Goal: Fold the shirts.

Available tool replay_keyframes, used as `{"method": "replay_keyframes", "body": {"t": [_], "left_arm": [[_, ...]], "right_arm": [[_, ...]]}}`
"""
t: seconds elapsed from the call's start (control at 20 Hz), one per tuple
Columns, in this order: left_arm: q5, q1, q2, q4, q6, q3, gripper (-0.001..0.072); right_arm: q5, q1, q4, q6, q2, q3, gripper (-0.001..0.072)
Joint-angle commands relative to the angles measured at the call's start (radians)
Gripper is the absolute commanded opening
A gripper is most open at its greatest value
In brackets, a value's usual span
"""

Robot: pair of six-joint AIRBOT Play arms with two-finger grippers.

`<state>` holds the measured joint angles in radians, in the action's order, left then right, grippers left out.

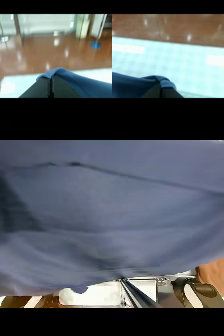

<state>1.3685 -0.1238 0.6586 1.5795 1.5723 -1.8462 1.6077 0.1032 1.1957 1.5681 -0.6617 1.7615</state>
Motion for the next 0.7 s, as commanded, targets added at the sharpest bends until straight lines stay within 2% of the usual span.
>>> {"method": "replay_keyframes", "body": {"t": [0.0, 0.15, 0.25, 0.35, 0.45, 0.65], "left_arm": [[0.003, -0.026, 0.132, 0.064, 0.007, 0.159, 0.0019], [-0.156, -0.015, 0.357, 0.063, 0.01, 0.265, 0.0018], [-0.243, 0.006, 0.528, 0.061, 0.043, 0.261, 0.0019], [-0.367, 0.04, 0.701, 0.021, 0.101, 0.238, 0.0019], [-0.418, 0.084, 0.854, -0.104, 0.103, 0.175, 0.0019], [-0.43, 0.149, 1.081, -0.339, 0.1, 0.089, 0.0019]], "right_arm": [[-0.118, 0.0, -0.129, -0.042, 0.0, -0.313, 0.0031], [-0.319, 0.0, -0.143, -0.103, -0.07, -0.559, 0.0031], [-0.435, 0.0, -0.143, -0.137, -0.186, -0.618, 0.0031], [-0.56, 0.0, -0.166, -0.166, -0.337, -0.616, 0.0031], [-0.667, 0.0, -0.176, -0.179, -0.509, -0.574, 0.0031], [-0.693, 0.0, -0.24, -0.181, -0.875, -0.352, 0.0031]]}}
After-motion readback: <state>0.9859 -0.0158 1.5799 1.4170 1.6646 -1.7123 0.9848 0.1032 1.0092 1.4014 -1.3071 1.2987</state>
